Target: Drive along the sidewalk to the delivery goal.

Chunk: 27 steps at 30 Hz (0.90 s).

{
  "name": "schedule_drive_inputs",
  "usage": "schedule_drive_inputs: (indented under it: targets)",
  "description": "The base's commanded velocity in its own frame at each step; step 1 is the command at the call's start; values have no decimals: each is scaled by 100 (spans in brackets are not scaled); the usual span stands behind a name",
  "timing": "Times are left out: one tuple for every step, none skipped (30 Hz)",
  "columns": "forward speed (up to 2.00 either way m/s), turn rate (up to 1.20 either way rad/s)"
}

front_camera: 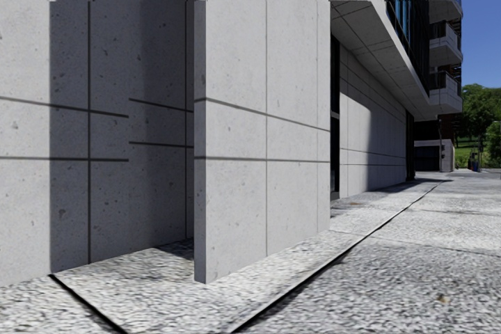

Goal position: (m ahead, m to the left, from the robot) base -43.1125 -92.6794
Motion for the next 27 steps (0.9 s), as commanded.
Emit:
schedule_drive_inputs:
  targets:
    - [200, -120]
    - [200, -120]
    - [200, -120]
    - [200, -120]
    - [200, -120]
    - [200, -120]
    - [200, -120]
    - [200, -120]
    - [200, -120]
    - [200, -120]
    - [200, -120]
    - [200, -120]
    - [200, -120]
    - [200, -120]
    - [200, 9]
    - [200, 0]
    - [200, 0]
    - [200, 0]
    - [200, 0]
    - [200, 0]
    - [200, 0]
    - [200, 0]
    - [200, 0]
    - [200, 0]
    - [200, 0]
    - [200, 0]
    - [200, 0]
